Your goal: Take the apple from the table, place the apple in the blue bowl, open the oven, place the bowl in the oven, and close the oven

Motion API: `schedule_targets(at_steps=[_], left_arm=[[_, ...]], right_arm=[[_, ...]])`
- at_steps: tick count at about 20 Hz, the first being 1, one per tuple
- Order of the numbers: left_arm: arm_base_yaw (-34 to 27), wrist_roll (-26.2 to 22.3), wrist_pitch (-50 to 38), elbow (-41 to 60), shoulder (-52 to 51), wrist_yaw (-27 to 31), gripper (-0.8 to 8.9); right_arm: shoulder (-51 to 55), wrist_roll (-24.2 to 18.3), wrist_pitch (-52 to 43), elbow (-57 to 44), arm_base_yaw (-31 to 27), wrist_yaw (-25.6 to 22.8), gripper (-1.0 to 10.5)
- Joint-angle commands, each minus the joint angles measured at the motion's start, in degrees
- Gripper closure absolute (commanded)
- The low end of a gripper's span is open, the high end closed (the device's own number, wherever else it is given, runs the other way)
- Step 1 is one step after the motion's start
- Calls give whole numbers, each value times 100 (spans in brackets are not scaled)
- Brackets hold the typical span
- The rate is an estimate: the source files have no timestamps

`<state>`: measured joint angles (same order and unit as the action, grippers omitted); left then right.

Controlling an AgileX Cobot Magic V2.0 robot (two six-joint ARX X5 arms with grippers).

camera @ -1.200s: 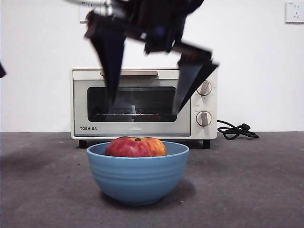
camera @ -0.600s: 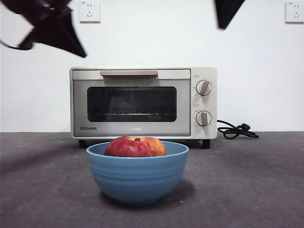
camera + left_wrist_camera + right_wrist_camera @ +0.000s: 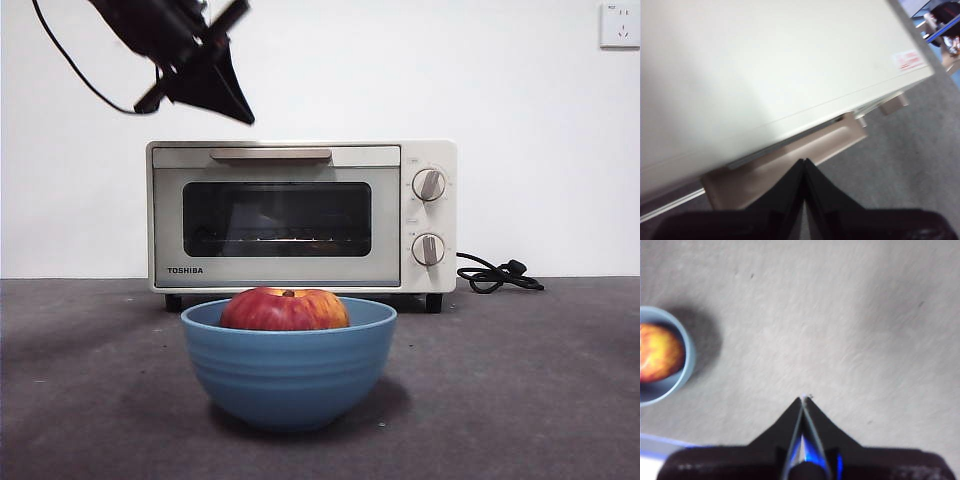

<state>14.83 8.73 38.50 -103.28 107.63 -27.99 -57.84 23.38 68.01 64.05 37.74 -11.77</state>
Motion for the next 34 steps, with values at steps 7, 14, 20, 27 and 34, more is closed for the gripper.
schedule_targets(at_steps=[7,14,20,27,34], left_arm=[[20,-72,378,11,503,-4,819],[85,-793,1408,15,481,273,819],[85,-1023,1694,179,345,555,819],[87,-713,153,2277,-907,544,820],[225,-533,-245,2793,-1110,363,820]], right_arm=[[535,503,-55,-229,-4,240,954],[542,503,-341,-229,-4,236,954],[564,505,-474,-229,-4,234,954],[564,498,-481,-229,-4,236,954],[564,503,-457,-229,-4,221,954]])
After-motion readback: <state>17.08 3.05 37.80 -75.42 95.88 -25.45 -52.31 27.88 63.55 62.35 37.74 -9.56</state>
